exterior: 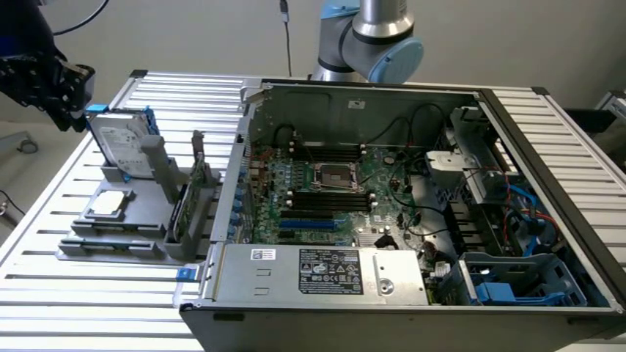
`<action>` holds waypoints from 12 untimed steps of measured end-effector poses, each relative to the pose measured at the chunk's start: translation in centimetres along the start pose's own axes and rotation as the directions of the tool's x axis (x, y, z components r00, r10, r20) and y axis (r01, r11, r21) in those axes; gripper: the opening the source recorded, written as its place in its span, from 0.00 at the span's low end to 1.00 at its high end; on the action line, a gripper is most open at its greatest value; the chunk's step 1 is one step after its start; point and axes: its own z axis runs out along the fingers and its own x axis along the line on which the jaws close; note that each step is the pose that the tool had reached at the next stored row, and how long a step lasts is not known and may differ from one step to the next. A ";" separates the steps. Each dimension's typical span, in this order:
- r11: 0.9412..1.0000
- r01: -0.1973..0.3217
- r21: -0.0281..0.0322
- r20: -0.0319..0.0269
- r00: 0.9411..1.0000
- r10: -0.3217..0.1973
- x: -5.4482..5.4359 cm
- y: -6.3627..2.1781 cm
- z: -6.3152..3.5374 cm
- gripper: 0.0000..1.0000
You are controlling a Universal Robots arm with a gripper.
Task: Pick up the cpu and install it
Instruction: 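Pick up the cpu and move it towards the insertion slot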
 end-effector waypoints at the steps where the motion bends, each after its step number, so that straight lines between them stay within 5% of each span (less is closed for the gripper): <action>1: 1.000 0.000 0.000 0.000 1.000 0.000 0.0 0.00 0.00 0.30; 7: 1.000 0.000 0.000 0.000 1.000 0.000 0.0 0.00 0.09 0.54; 12: 1.000 0.000 0.000 0.000 1.000 0.000 0.0 -0.03 0.91 0.54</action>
